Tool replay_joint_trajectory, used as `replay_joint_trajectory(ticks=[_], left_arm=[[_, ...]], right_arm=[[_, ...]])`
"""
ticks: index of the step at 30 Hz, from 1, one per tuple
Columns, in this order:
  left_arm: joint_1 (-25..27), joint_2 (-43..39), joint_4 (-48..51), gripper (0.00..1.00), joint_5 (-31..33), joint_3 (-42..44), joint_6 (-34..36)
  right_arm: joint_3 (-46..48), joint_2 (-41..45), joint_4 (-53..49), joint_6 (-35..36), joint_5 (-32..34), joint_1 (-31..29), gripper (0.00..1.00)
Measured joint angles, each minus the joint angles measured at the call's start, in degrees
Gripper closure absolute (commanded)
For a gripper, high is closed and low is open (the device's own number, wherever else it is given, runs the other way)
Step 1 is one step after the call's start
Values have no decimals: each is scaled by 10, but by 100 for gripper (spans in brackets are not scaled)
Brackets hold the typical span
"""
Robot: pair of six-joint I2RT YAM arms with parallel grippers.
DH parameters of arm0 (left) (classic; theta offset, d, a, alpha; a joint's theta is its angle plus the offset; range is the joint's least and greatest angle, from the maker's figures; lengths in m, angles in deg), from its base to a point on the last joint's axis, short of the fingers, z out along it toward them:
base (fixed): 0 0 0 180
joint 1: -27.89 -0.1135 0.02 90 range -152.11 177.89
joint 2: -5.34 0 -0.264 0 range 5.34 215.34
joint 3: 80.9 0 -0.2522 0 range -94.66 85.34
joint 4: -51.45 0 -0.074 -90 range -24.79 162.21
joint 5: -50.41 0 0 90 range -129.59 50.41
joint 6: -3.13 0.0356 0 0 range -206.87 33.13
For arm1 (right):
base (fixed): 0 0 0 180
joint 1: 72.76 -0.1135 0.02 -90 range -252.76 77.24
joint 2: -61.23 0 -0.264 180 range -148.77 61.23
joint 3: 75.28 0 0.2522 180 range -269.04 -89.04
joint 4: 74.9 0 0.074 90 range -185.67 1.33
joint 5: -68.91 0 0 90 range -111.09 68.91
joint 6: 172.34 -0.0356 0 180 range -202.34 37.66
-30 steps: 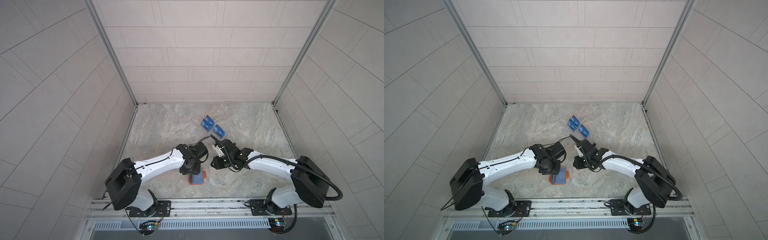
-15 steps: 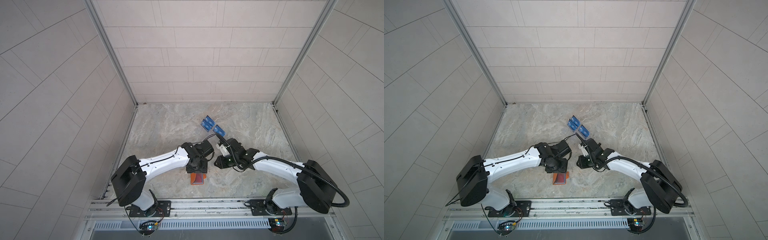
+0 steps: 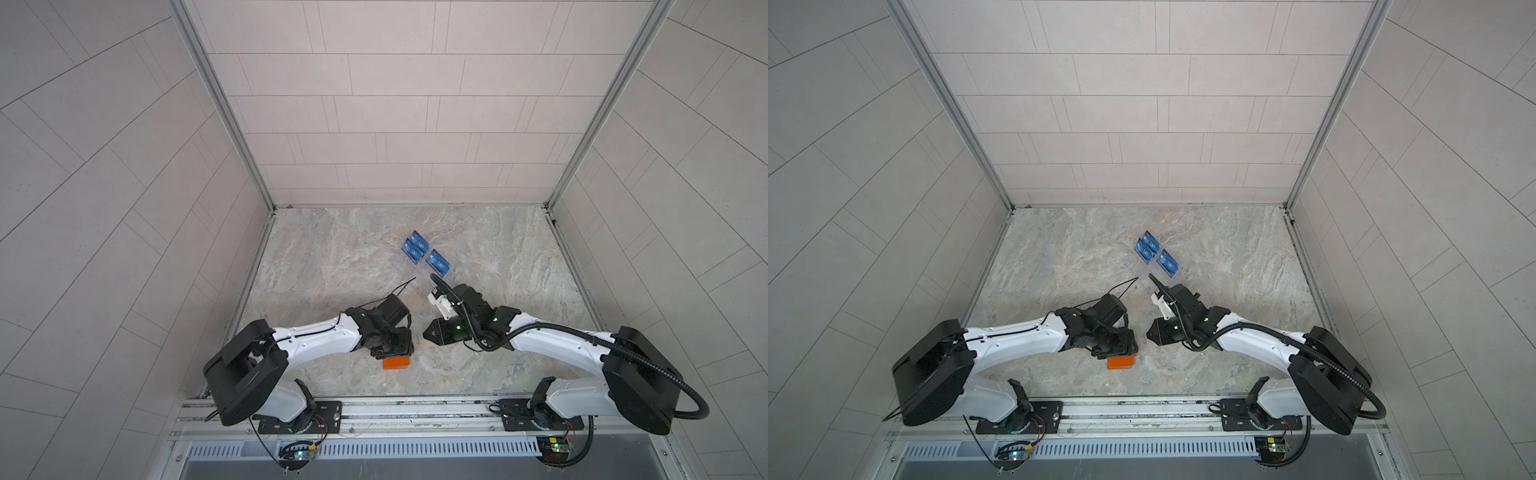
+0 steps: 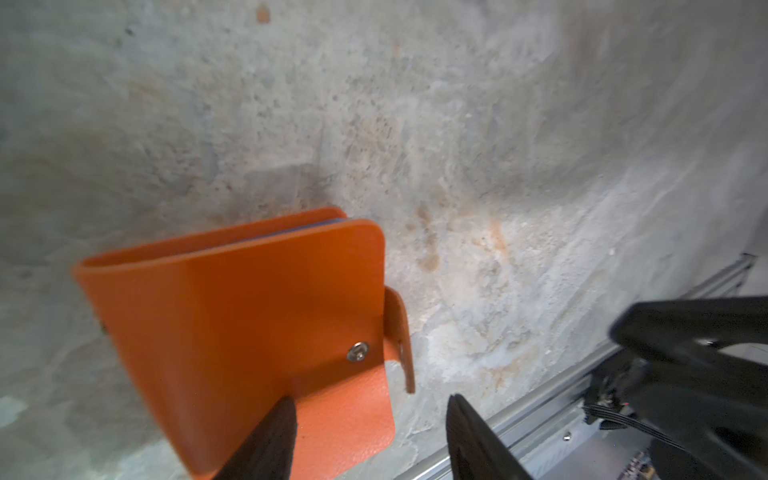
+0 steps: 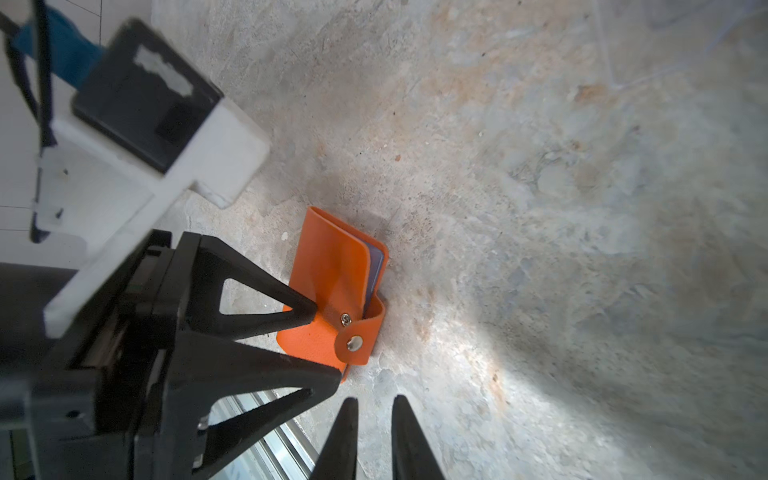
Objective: Put the credit cards into the card holder
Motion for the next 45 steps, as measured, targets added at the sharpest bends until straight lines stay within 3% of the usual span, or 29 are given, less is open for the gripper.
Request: replay_joint_trajectory(ticks=[5,14,25,34,40,45], left_arm=[[-14,-30,-75,41,-23,53,-7],[-17,-46,-118,44,-33,84,9],[-17,-46,-120,47,-35,87,29],[-17,-101,-72,43,-22,87,43],[-43,-179,-19,52,17,81,44],[-53,-135,17,59,44,68,55]], right_arm=[[-7,-43,55,-25,-19,-4,85],[-80,-159,103,-44,-64,-8,88],[-126,-231,45,-24,-80,-15,93],[-133,-239,23,-11,-68,-16,93],[-134,-238,19,-5,-62,-19,93],[-139,-238,11,-2,-57,-22,93]])
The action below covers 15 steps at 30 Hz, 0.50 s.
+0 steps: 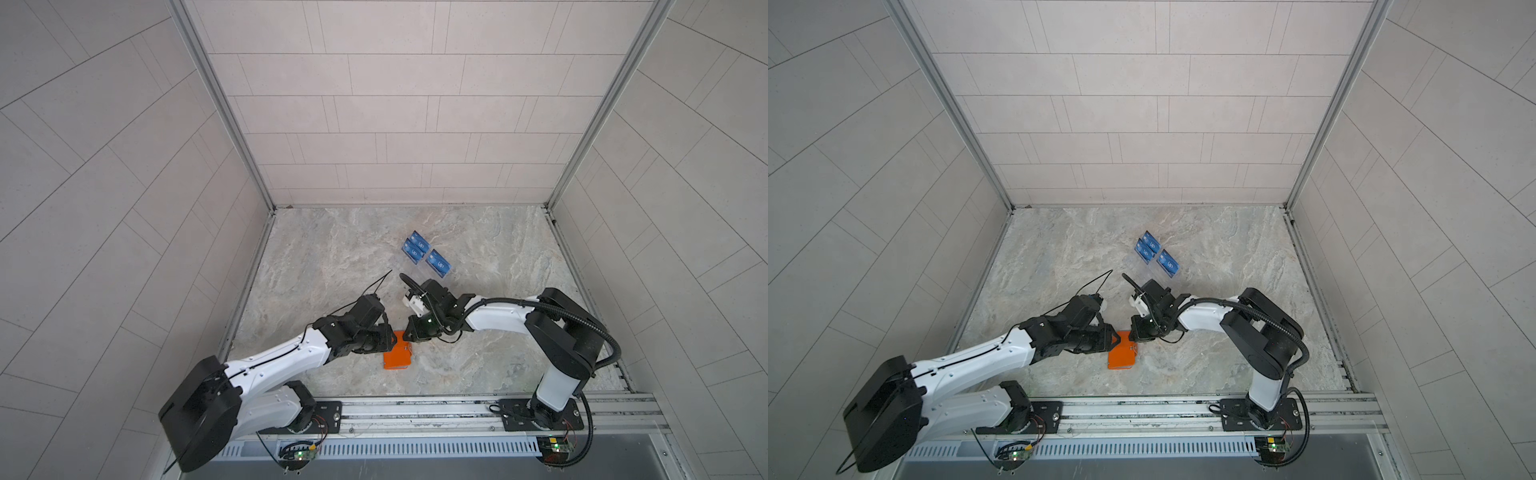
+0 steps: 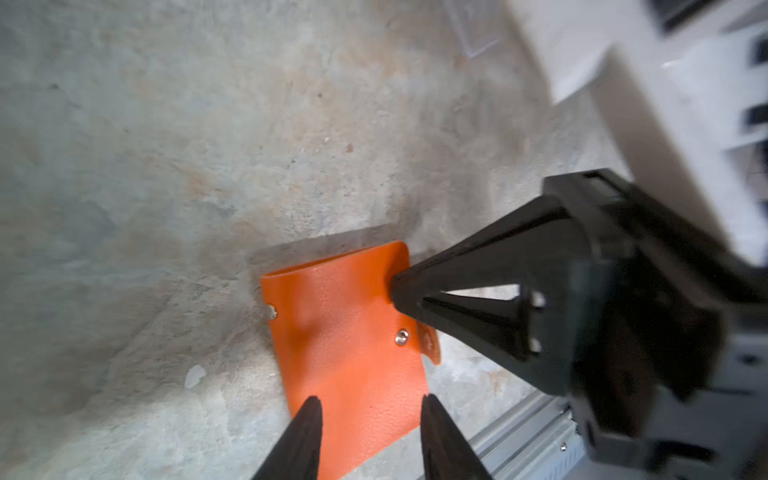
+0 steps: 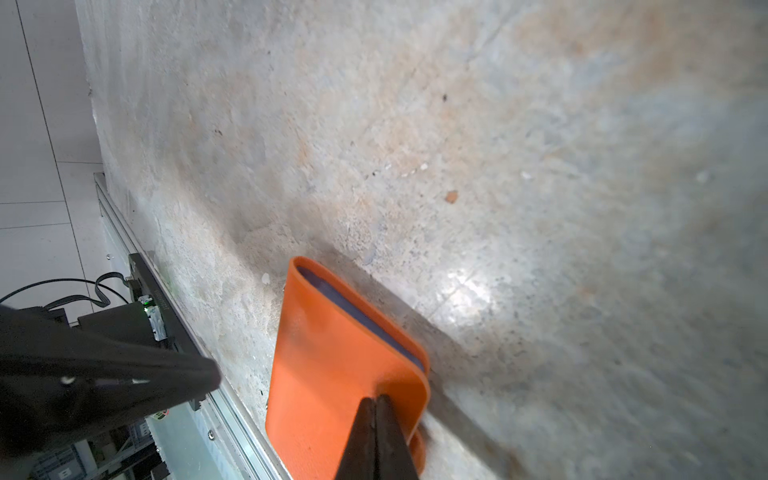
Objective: Put the credit cards into the card holder
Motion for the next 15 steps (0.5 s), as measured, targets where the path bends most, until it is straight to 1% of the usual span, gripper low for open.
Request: replay_joint_trajectory(ticks=[8,11,15], left_arm=[[0,62,17,71,23,-9,20],[0,78,17,73,28,-17,28],[1,91,17,72,31,-21,35]], right_arm=[[-12,0,-22,10,16,-8,94],[-14,0,-27,10,21,-10,94],[-22,0,-43,10,28,-12,93]])
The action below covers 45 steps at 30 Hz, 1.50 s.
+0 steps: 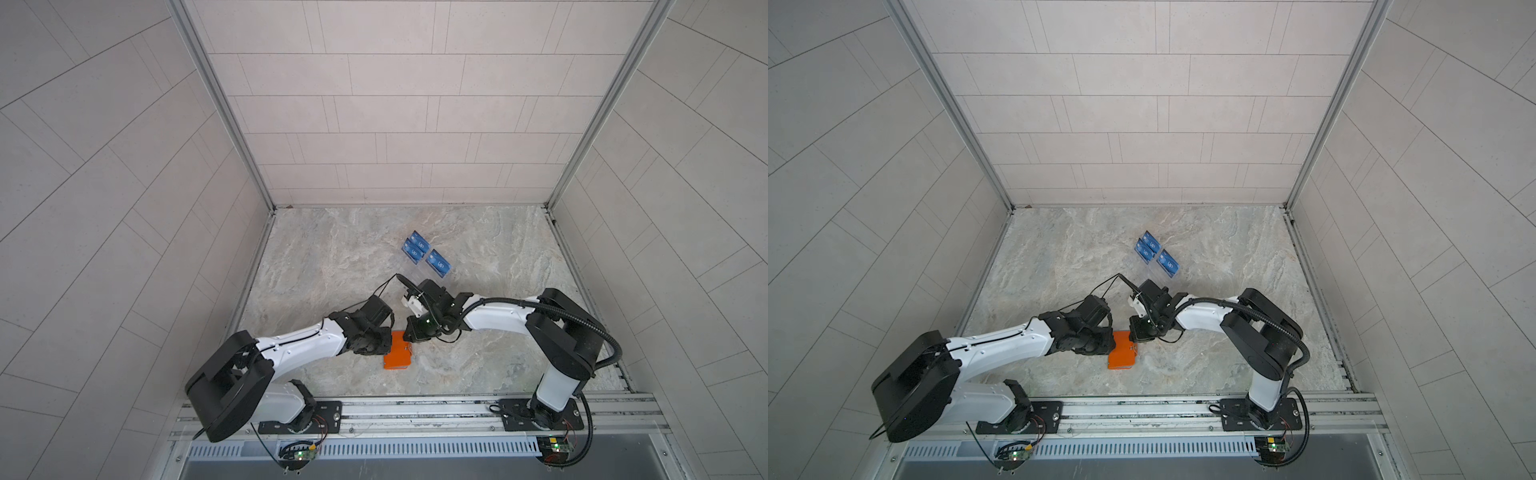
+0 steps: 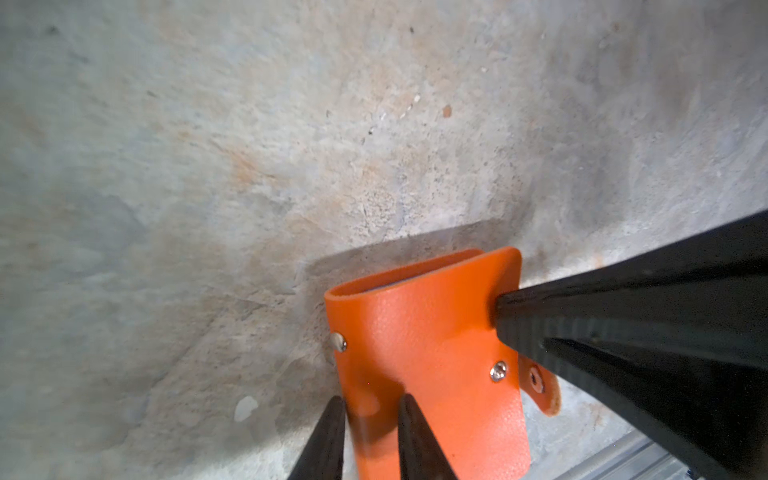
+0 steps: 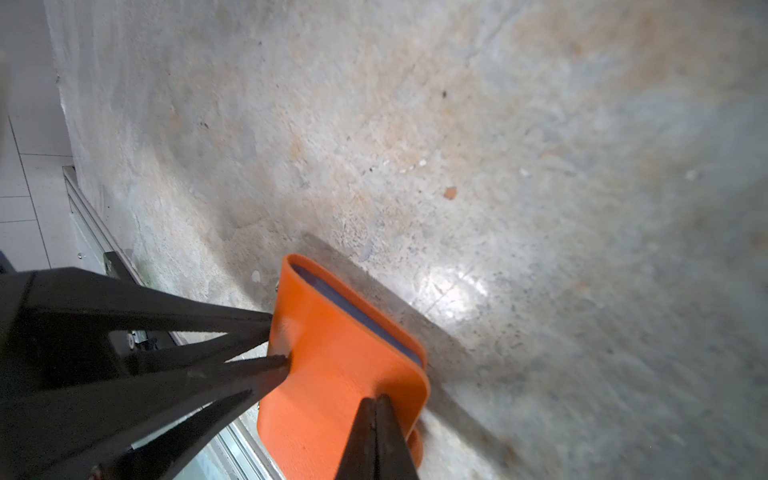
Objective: Put the credit cards into the card holder
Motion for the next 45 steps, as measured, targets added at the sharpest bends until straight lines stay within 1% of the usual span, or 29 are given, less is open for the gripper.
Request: replay_joint_trajectory(ticks=[4,11,12,15,19,21,23,25,27,37,45], left_arm=[[11,2,6,71,15,0,2],[39,7,5,70,54,-1,-2],[41,7,3,70,56,0,-2],[42,5,-5,70,58,4,-6],[43,1,-20,70,57,13,-8],[43,-1,-26,70,56,17,-10],[43,-3,-32,70,55,20,-11],[43,-5,-36,70,55,23,-11],[43,-5,-37,70,55,23,-11],[43,-12,-47,69,55,33,-11],[43,-13,-48,68,55,33,-12]], right_arm=[[-12,1,-26,-4,11,-2,87],[-26,39,-88,-24,55,-17,82],[-30,48,-99,-29,64,-23,80],[-47,68,-132,-44,101,-43,69],[-58,83,-160,-68,148,-68,66],[-58,83,-172,-83,165,-78,61],[-59,83,-184,-94,179,-85,61],[-61,79,-191,-102,188,-91,65],[-66,71,-195,-109,195,-95,67],[-100,22,-202,-116,212,-100,67],[-100,14,-216,-116,214,-101,66]])
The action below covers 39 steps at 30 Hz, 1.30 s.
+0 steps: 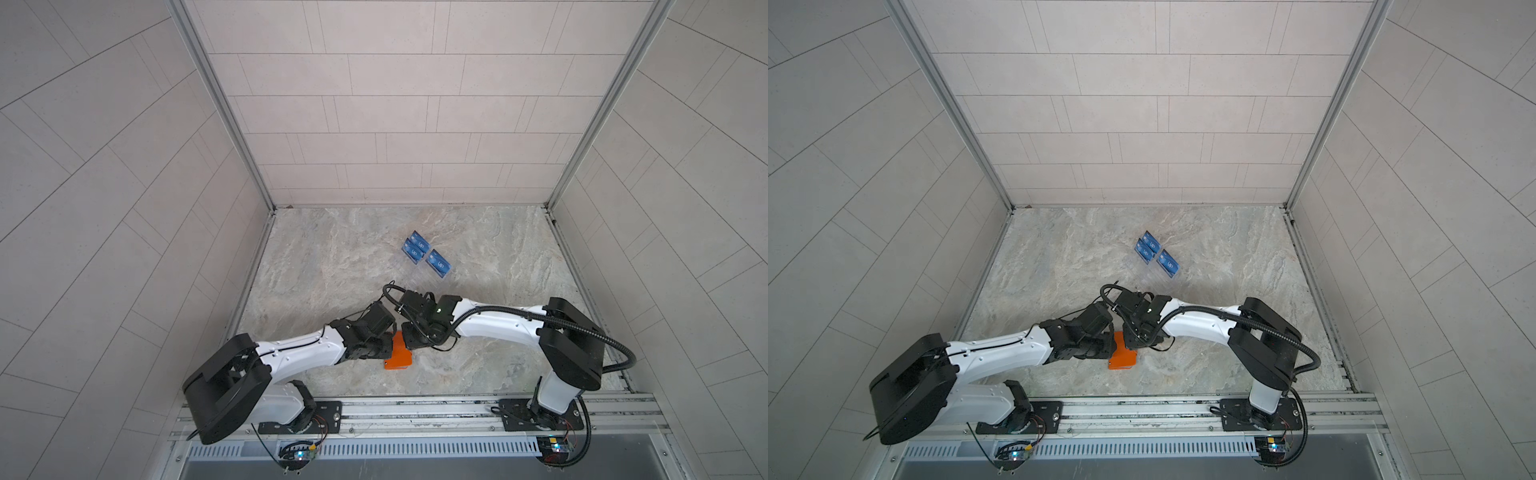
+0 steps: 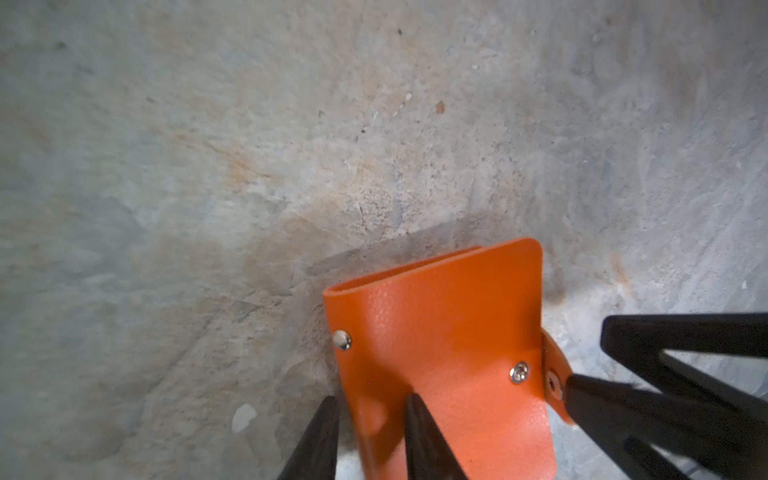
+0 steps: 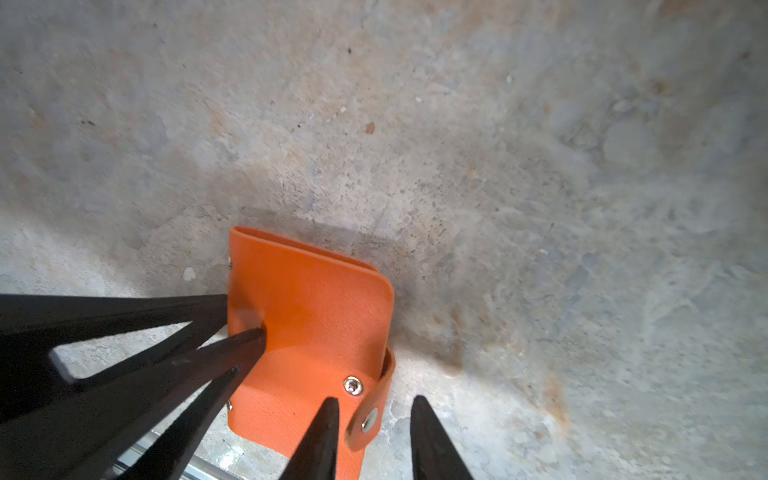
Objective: Put the credit cards into the card holder
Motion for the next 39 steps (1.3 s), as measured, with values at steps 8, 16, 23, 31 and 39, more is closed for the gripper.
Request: replay_joint_trajectory(ticks=[8,16,23,31,39], left_arm=[[0,0,0,67,0,0,0],[0,-1,0,67,1,1,0],[0,-1,0,66,2,1,0],[0,0,1,66,2,1,0],[0,3,1,66,1,1,2]], right_arm=[[-2,-14,1,2,-2,-9,64],[-9,-20,-9,3,4,-11,81],[-10,-20,-19,7,11,-11,90],[-10,-19,-19,8,7,-11,89],[-10,-16,-20,9,-4,-10,89]])
